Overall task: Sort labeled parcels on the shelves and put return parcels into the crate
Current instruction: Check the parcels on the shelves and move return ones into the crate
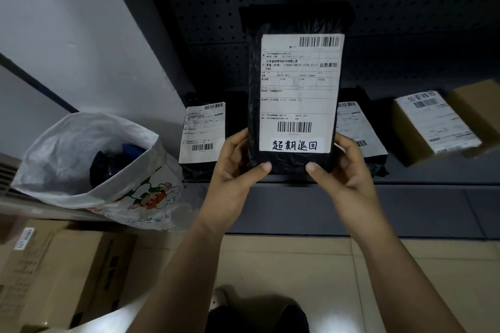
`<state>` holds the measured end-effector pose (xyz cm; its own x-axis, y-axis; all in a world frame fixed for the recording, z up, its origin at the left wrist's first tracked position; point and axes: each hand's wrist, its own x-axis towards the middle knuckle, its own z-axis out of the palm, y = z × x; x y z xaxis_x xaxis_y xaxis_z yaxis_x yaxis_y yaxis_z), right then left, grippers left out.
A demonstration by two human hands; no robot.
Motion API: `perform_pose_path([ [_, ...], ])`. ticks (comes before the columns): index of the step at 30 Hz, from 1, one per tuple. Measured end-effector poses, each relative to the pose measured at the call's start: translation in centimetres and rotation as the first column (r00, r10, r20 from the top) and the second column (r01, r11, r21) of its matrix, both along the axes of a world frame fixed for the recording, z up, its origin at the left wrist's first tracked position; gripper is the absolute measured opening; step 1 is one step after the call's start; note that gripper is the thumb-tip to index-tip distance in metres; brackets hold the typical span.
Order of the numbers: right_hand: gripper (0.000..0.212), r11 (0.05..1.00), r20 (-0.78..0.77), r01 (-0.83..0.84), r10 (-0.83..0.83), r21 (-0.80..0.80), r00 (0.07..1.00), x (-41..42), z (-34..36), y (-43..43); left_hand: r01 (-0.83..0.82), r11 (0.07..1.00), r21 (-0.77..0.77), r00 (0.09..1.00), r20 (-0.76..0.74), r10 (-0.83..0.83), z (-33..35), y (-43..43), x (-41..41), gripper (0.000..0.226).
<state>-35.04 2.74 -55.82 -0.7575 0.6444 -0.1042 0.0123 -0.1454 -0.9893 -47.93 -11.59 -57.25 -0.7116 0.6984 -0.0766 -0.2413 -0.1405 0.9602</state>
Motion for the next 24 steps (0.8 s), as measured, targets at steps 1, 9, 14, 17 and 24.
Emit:
perform_pose_path([
  [1, 0.06, 1.0, -0.004, -0.001, 0.001, 0.005, 1.0, 0.0, 0.1, 0.0, 0.0, 1.0, 0.005, 1.0, -0.003, 0.0, 0.1, 0.0, 0.0, 0.064],
  [9, 0.066, 1.0, -0.039, -0.017, 0.018, 0.022, 0.999, 0.0, 0.2, 0.1, 0.008, 1.0, 0.022, 1.0, 0.011, -0.008, 0.4, 0.1, -0.1, 0.064],
  [14, 0.076, 0.996, -0.026, -0.091, 0.091, 0.017, 0.995, 0.1, 0.4, 0.3, 0.027, 0.999, -0.023, 0.999, 0.037, -0.026, 0.4, -0.5, 0.1, 0.063],
  [17, 0.078, 0.995, 0.001, -0.096, 0.096, -0.002, 0.995, 0.5, 0.5, -0.2, 0.047, 0.996, -0.073, 0.999, 0.025, -0.046, 0.9, -1.3, 0.3, 0.064],
  [24, 0.073, 0.994, 0.039, 0.044, -0.04, -0.099, 0.998, 3.7, 3.3, -3.6, 0.028, 0.942, -0.335, 0.977, -0.191, -0.098, 5.6, -3.2, 1.8, 0.056],
])
